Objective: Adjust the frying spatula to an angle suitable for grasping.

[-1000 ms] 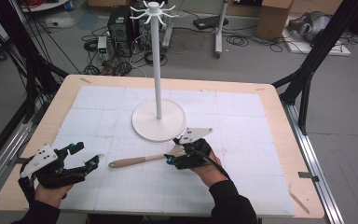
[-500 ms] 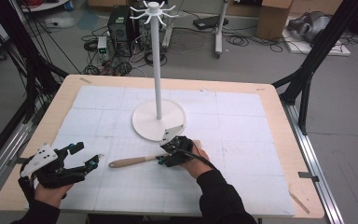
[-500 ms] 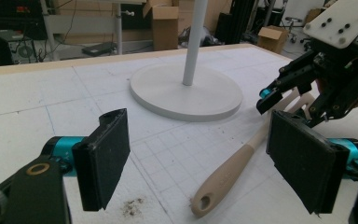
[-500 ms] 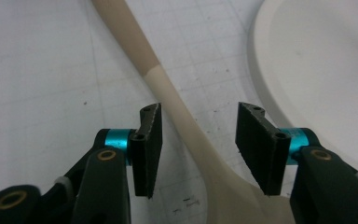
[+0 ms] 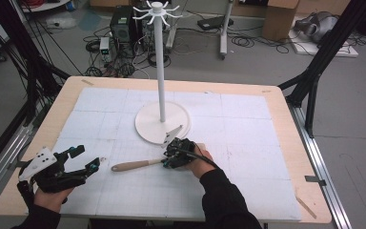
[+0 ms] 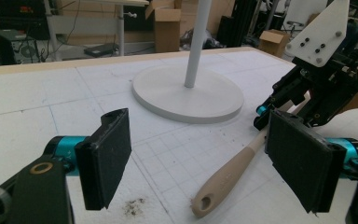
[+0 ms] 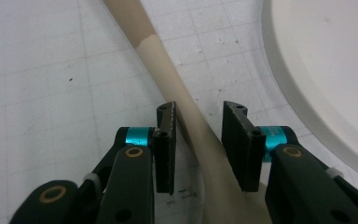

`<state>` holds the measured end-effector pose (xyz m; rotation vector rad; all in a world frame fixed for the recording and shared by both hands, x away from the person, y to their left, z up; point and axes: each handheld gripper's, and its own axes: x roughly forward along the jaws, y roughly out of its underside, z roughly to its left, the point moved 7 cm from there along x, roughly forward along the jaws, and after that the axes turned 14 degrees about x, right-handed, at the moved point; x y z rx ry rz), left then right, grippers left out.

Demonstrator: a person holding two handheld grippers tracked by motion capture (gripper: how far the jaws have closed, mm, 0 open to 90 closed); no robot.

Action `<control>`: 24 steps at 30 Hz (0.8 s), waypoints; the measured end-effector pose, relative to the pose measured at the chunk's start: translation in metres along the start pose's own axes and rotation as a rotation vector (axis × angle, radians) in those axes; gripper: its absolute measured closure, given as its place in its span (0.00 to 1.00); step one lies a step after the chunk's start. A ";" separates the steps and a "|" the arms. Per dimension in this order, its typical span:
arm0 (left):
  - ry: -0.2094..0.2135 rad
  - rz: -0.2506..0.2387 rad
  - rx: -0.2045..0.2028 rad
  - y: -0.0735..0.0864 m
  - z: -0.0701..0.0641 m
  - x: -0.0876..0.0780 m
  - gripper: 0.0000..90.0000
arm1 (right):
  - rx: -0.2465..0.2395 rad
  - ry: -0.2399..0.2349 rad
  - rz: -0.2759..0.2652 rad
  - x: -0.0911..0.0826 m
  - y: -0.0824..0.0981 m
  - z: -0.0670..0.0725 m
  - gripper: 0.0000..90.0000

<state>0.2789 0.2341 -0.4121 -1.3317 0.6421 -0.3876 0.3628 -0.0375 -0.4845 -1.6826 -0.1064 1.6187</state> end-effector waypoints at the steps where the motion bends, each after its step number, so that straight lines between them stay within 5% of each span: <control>1: 0.000 -0.002 0.001 0.000 0.000 0.000 0.26 | 0.002 -0.004 0.001 -0.001 0.000 0.000 0.74; 7: -0.011 -0.001 -0.008 0.001 0.003 -0.003 0.26 | -0.009 -0.039 0.027 -0.007 0.006 0.000 0.80; 24: -0.011 -0.001 -0.007 0.001 0.001 -0.003 0.26 | 0.007 0.002 0.105 -0.030 0.032 0.001 0.84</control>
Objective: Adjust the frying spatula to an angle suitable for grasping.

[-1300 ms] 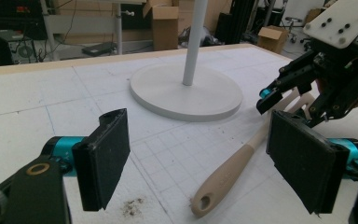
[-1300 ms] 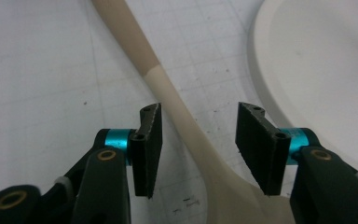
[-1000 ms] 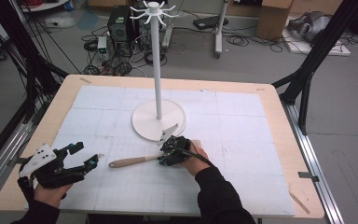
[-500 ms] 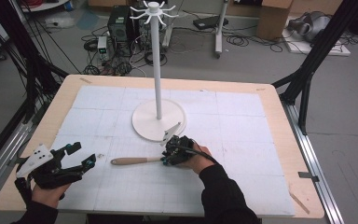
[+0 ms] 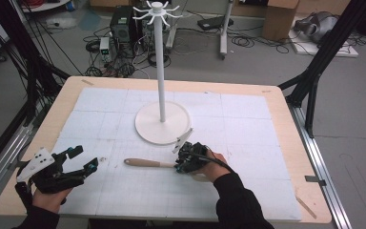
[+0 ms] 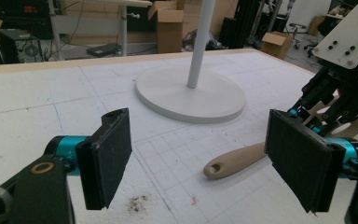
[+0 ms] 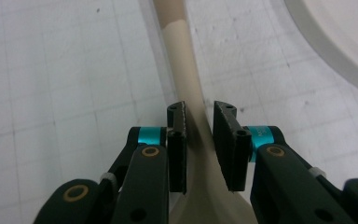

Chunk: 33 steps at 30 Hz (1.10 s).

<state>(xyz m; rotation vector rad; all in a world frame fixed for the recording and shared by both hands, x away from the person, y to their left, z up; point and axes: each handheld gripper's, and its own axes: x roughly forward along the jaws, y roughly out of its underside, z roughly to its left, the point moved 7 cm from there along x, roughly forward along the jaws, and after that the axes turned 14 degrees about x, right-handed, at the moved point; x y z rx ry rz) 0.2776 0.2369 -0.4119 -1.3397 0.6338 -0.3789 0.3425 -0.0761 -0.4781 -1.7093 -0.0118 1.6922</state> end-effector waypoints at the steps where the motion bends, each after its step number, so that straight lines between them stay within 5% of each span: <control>1: 0.001 0.002 0.001 0.000 0.000 0.000 0.26 | -0.004 0.006 0.005 -0.001 0.002 -0.001 0.84; 17: 0.011 0.011 0.007 0.001 -0.003 0.004 0.26 | 0.081 0.050 0.020 -0.032 0.050 -0.017 0.85; 33: 0.021 0.021 0.016 0.002 -0.007 0.008 0.26 | 0.250 0.088 -0.022 -0.059 0.098 -0.031 0.85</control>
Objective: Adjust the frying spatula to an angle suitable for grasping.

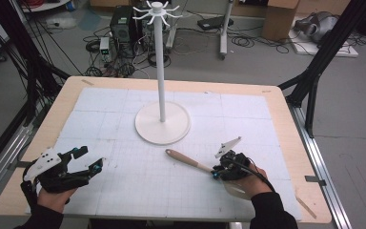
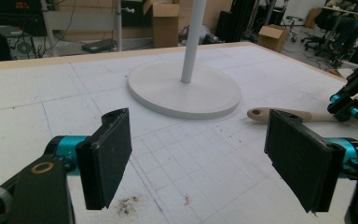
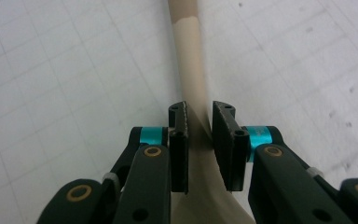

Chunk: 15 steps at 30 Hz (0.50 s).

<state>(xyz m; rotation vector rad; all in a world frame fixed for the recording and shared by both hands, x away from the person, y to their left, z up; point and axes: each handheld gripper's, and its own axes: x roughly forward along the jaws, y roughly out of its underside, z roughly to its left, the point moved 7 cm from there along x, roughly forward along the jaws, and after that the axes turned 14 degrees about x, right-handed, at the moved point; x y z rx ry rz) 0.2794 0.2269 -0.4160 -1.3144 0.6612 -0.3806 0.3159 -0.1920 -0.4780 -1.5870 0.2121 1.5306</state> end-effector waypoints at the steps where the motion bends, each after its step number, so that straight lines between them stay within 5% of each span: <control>1: 0.000 0.000 0.000 0.000 0.000 0.000 0.26 | 0.007 0.003 -0.002 -0.001 0.001 -0.001 0.85; 13: -0.005 -0.008 -0.005 0.000 0.001 0.000 0.26 | 0.113 0.032 -0.026 -0.008 0.014 -0.008 0.82; 15: -0.004 -0.010 -0.005 -0.001 0.001 0.000 0.26 | 0.100 0.057 -0.075 -0.011 0.013 -0.008 0.63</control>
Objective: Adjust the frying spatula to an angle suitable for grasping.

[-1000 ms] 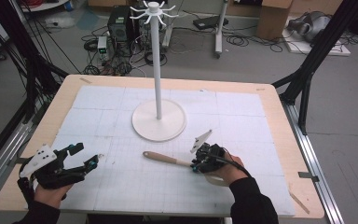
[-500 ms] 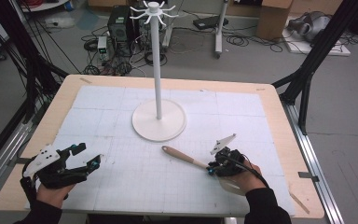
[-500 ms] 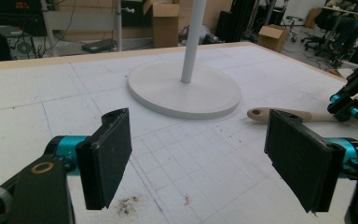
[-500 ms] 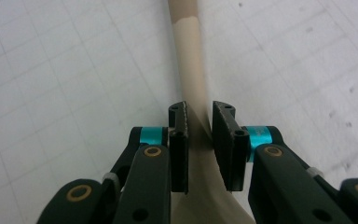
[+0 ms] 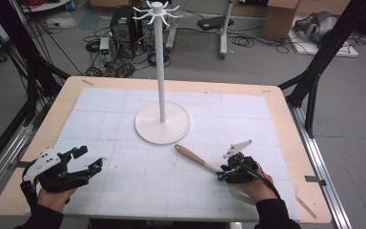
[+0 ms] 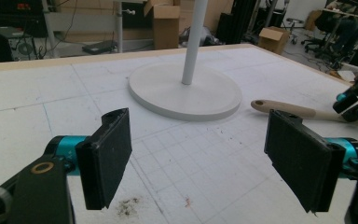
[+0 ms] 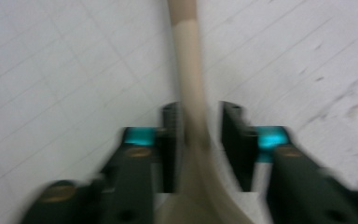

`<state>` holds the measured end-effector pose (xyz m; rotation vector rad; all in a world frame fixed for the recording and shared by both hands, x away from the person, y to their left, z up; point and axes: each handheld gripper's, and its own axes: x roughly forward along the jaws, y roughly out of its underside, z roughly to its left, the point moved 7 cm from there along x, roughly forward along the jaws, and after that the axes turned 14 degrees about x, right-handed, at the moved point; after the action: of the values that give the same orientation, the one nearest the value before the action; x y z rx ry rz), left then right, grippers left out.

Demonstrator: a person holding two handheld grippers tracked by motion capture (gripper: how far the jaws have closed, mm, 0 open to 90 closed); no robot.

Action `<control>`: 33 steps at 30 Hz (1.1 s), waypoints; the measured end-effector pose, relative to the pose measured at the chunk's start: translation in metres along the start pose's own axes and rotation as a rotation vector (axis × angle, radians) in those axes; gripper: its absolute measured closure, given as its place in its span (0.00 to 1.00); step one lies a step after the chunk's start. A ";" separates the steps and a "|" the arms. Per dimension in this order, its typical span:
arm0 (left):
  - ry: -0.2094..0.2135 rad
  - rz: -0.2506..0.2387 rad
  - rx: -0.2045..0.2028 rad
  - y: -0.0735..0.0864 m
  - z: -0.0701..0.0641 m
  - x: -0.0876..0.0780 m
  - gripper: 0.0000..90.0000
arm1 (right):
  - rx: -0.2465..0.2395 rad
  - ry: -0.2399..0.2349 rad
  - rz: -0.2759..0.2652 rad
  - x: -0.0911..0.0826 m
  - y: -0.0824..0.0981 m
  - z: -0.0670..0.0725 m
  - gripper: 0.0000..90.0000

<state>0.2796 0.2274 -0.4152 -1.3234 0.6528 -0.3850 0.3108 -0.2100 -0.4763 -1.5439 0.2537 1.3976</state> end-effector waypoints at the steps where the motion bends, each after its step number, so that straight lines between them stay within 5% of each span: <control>1: 0.000 -0.001 0.002 0.000 0.000 0.000 0.26 | 0.004 0.012 -0.042 -0.004 -0.002 -0.001 0.57; 7: 0.011 -0.018 0.003 -0.001 -0.001 0.000 0.26 | 0.047 0.070 -0.322 -0.046 -0.011 0.000 0.34; 13: 0.009 -0.027 0.002 -0.002 -0.001 -0.001 0.25 | 0.121 0.082 -0.475 -0.075 0.003 -0.001 0.22; 22: 0.013 -0.059 -0.003 -0.005 0.001 -0.001 0.22 | 0.153 0.116 -0.565 -0.090 0.014 -0.007 0.20; 33: 0.022 -0.042 0.007 -0.005 0.000 0.002 0.21 | 0.175 0.112 -0.639 -0.100 0.014 -0.006 0.19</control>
<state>0.2812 0.2251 -0.4110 -1.3291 0.6428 -0.4362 0.2741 -0.2656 -0.4005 -1.3898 -0.0541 0.7684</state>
